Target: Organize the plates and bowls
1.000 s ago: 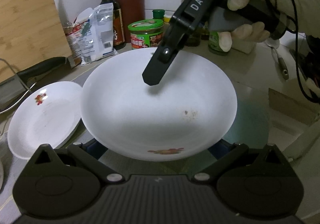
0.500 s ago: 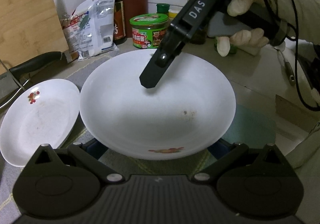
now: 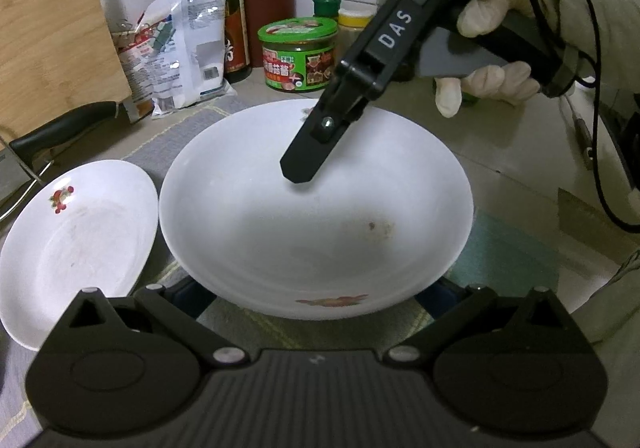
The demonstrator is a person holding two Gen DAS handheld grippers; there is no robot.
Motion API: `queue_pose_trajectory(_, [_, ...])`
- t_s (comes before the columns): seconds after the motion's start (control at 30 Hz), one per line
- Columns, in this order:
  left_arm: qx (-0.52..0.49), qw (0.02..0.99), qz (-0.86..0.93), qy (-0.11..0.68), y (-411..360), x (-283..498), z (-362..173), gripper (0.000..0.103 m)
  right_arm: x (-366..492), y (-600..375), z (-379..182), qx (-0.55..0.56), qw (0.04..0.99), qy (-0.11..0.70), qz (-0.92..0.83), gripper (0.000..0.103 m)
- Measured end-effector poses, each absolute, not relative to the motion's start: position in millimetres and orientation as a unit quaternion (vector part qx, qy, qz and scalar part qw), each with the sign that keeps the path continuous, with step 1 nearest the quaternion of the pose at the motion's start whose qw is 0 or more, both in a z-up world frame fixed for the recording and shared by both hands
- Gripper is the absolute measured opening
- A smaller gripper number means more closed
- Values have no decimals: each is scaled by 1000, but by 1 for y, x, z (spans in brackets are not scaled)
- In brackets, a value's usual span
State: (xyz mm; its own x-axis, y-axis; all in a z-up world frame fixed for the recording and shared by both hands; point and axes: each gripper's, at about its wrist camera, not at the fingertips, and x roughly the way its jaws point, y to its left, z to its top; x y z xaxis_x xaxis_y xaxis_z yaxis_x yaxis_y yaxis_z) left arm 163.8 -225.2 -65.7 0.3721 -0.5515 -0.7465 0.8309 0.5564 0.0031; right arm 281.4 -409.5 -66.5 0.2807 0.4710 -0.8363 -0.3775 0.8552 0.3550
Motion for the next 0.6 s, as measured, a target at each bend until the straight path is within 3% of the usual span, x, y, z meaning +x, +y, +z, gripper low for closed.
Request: queue_pose_trajectory(0.6, [210,787,-435,383,-236,178,-70,102,285,-417,-75,55,799,543,254,103])
